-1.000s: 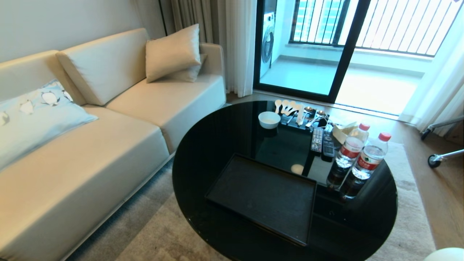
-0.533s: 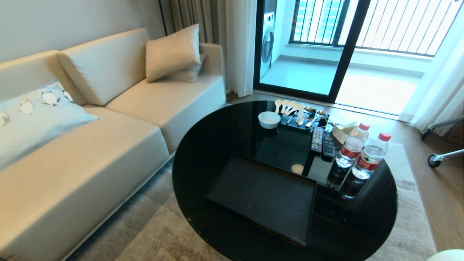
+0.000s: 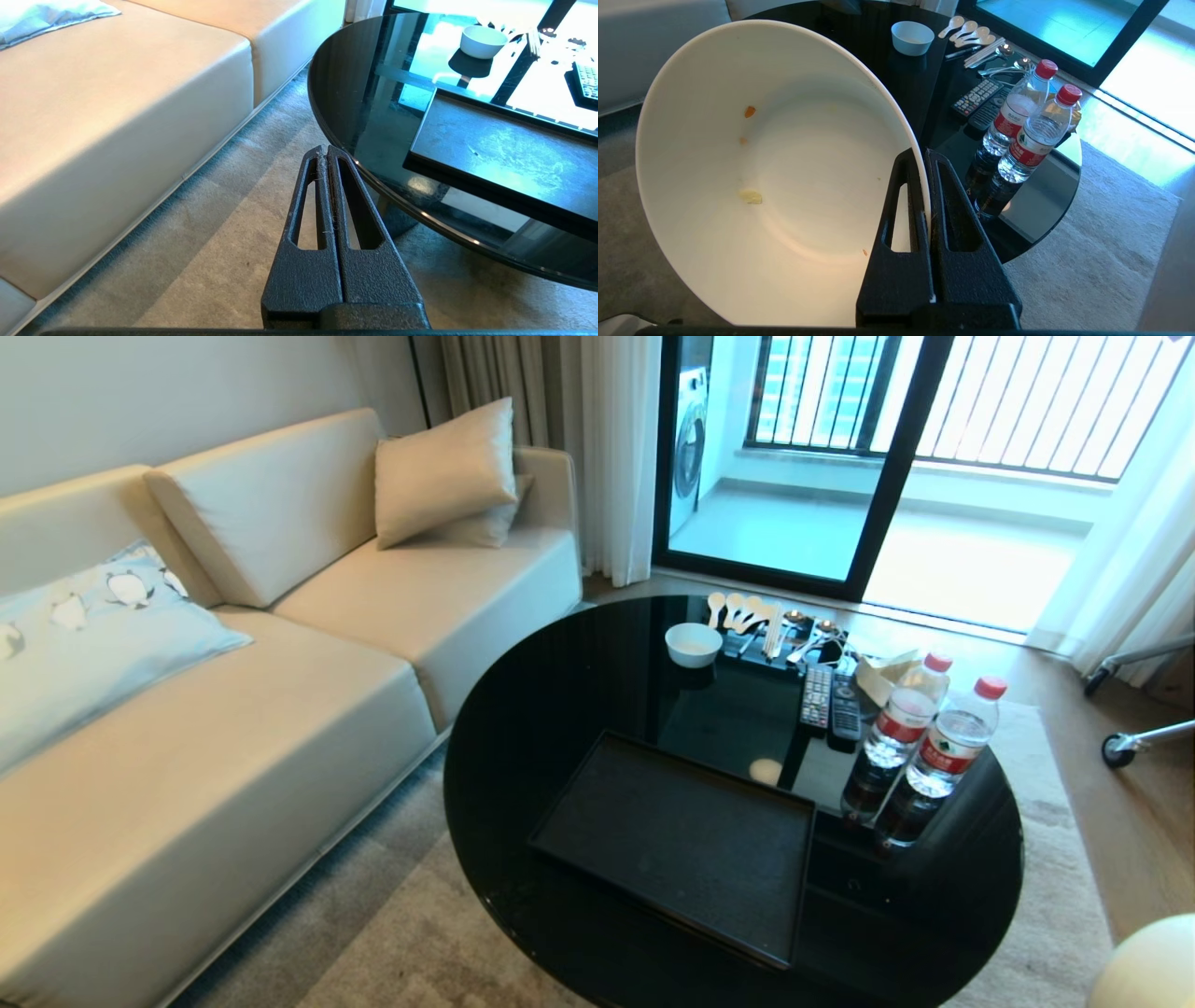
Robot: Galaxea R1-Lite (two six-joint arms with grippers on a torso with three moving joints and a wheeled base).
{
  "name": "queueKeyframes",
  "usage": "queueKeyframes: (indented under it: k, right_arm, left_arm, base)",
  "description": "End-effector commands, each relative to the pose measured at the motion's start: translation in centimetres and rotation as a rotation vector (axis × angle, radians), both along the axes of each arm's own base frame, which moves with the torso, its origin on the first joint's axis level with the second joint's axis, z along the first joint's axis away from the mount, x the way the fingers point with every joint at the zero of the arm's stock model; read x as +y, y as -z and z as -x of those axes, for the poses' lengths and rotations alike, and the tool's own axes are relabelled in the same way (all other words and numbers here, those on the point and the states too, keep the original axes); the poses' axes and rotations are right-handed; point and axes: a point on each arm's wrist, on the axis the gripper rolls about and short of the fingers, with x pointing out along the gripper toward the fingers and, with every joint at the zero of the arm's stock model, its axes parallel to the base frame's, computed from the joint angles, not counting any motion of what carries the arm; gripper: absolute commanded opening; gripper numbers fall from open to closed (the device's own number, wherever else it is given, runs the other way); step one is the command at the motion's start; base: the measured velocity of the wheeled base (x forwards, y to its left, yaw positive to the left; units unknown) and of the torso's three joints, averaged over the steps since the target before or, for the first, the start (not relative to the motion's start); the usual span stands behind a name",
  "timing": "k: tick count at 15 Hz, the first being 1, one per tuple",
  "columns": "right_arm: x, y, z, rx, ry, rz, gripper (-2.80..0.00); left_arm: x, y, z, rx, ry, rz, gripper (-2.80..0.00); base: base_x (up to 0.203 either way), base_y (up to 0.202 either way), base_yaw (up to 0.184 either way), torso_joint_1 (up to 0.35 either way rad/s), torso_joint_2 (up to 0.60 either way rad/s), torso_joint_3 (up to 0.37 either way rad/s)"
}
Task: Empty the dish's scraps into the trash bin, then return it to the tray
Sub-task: Put the bowl back to the table
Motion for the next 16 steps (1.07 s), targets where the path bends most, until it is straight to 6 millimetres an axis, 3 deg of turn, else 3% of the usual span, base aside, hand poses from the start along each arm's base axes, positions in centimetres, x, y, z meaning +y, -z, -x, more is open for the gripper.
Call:
queueKeyframes:
  k: [1,6,9,13,16]
  right_arm:
    - [0.0,-1.7,-4.2,0.147,-0.016,0.012,-2.80]
    - [0.6,-4.4,-11.7,0.198,-0.081,0.060,-2.80]
    - [3.1,-5.2,-16.6,0.256,-0.206,0.090,-2.80]
    - [7.9,-2.3,-22.3,0.404,-0.316,0.153,-2.80]
    - [10.5,1.3,-25.7,0.491,-0.256,0.170,-2.80]
  left_arm:
    - [0.0,0.0,0.0,-0.001,-0.001,0.001,-2.80]
    - [0.0,0.0,0.0,-0.001,-0.001,0.001,-2.80]
    - [0.0,0.0,0.0,-0.001,-0.001,0.001,-2.80]
    - [0.0,0.0,0.0,-0.001,-0.001,0.001,-2.80]
    - [0.0,0.0,0.0,-0.001,-0.001,0.001,-2.80]
  base:
    - [0.000,0.000,0.000,0.000,0.00,0.000]
    - [0.000,0.000,0.000,0.000,0.00,0.000]
    - [0.000,0.000,0.000,0.000,0.00,0.000]
    - [0.000,0.000,0.000,0.000,0.00,0.000]
    - [0.000,0.000,0.000,0.000,0.00,0.000]
